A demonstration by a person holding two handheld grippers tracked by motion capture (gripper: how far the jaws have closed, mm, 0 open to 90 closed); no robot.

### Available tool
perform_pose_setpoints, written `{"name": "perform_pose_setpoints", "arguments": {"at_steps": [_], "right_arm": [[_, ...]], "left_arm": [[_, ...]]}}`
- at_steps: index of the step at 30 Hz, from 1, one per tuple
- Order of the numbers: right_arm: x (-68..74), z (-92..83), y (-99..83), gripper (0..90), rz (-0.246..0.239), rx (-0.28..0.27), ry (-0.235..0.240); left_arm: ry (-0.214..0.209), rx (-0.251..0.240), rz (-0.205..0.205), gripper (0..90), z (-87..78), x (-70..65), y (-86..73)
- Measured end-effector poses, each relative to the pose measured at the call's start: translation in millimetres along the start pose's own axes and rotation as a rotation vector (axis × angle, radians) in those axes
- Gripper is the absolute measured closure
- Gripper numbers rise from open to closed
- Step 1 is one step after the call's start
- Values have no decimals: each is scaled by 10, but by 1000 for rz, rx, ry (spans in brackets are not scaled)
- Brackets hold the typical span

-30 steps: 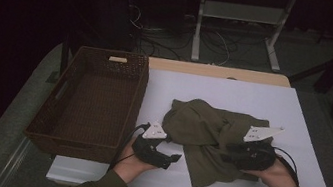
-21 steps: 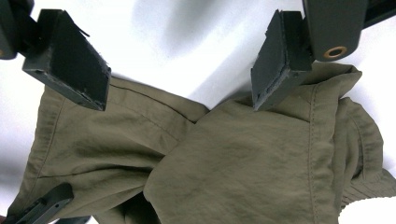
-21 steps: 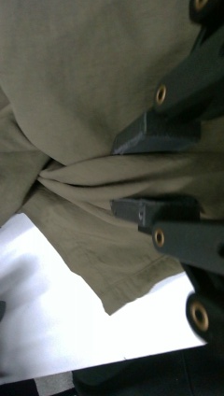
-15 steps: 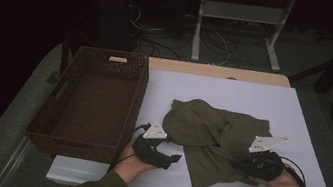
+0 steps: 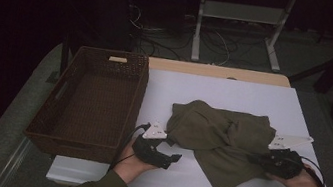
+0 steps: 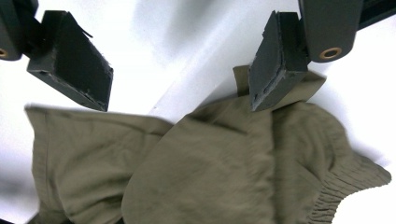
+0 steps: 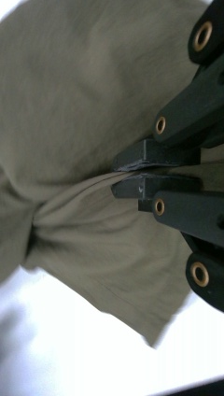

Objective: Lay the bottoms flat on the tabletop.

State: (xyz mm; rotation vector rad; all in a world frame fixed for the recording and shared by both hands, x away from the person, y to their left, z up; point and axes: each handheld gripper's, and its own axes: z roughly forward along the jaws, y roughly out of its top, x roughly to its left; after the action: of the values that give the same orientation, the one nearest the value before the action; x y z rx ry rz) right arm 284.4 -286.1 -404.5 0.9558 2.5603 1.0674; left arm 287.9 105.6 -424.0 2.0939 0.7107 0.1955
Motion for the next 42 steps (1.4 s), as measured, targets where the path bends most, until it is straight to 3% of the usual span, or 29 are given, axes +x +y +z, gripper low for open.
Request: {"name": "perform_pose_setpoints", "arguments": {"at_steps": [5,17,20,23,29,32,42], "right_arm": [[-132,-43,-61,854,38,-9,-25],[-123,-24,-55,845,34,-1,-26],[-130,-35,-61,745,39,-16,-11],[-139,-95,-49,625,59,-74,2],[-217,-175,6,537,108,-143,-30],[-266,-135,49,505,135,-142,-31],[-167,113,248,448,122,-107,12]], "left_arm": [[0,4,2,219,6,-2,4],[-2,-13,2,228,-8,-6,37],[-4,-26,0,231,-15,-6,63],[-7,-27,0,235,-8,-7,66],[-6,-15,-1,237,7,1,52],[-6,-10,2,238,16,-3,53],[-12,-1,2,239,31,-16,40]]}}
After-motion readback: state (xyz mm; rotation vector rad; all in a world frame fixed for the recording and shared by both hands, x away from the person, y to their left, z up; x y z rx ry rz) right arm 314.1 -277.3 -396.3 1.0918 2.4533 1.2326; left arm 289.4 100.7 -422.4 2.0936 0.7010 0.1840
